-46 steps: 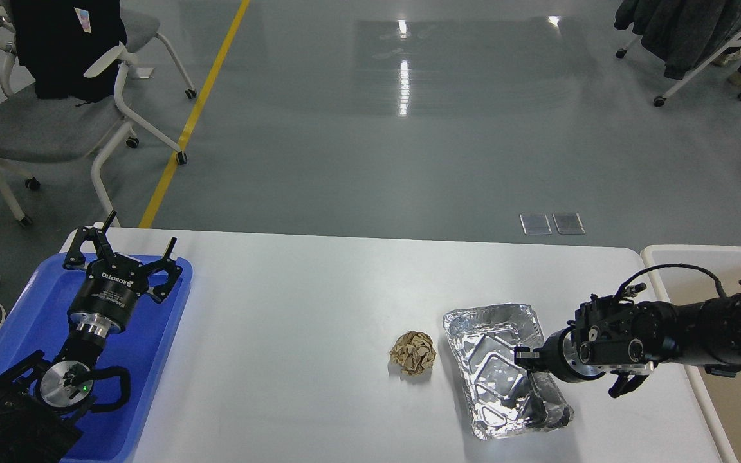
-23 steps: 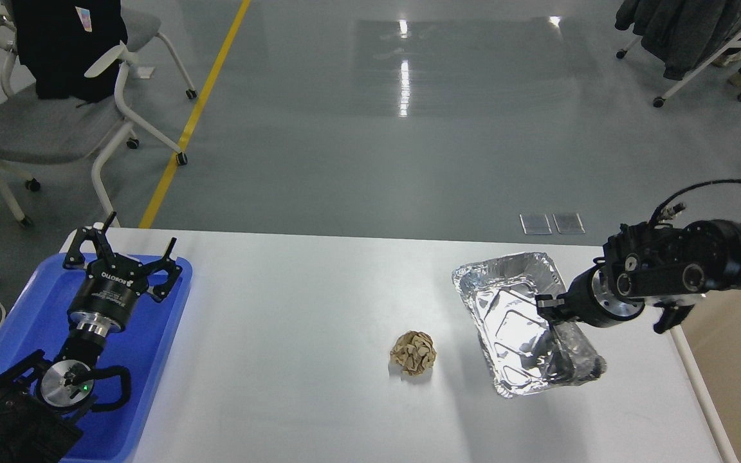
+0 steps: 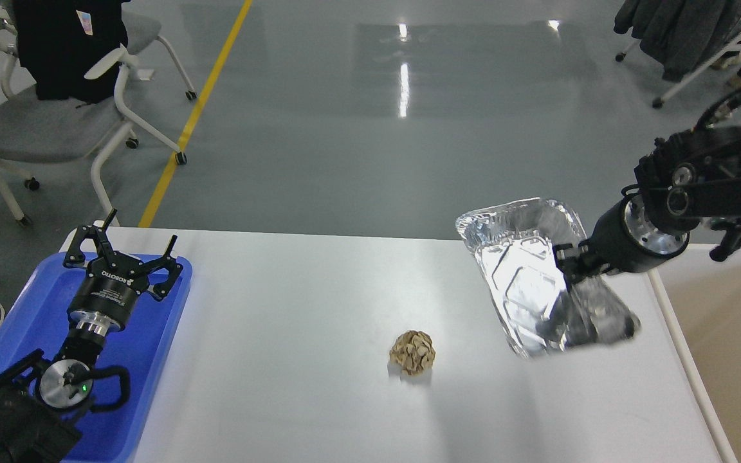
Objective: Tidy desktop
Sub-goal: 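Lift the foil tray with the right gripper and tilt it up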
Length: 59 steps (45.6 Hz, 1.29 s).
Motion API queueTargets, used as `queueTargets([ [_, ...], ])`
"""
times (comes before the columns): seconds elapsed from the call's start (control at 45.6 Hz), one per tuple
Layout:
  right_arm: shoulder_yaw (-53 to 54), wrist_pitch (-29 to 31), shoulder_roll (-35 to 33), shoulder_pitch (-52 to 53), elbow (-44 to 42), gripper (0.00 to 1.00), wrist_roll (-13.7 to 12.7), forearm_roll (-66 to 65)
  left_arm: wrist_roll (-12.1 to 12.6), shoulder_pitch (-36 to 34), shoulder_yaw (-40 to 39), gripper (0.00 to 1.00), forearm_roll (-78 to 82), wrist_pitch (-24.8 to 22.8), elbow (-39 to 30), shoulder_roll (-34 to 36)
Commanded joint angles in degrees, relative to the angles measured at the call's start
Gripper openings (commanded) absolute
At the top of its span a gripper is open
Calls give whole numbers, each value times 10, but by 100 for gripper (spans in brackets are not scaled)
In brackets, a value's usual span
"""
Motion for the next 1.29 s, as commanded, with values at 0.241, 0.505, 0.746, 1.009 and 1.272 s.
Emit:
queueTargets([
  [0.241,15,141,-13,150,19,0,3,29,0,0,0,99,0,0,0,0],
  [0.505,29,176,-8,182,18,0,3,57,0,0,0,99,0,0,0,0],
  [0.746,29,184,-9,183,4,0,3,79,0,0,0,99,0,0,0,0],
  [1.009,25,181,-53,143,-63,0,3,95,0,0,0,99,0,0,0,0],
  [1.272,20,180,-141,35,-190,0,2,95,0,0,0,99,0,0,0,0],
])
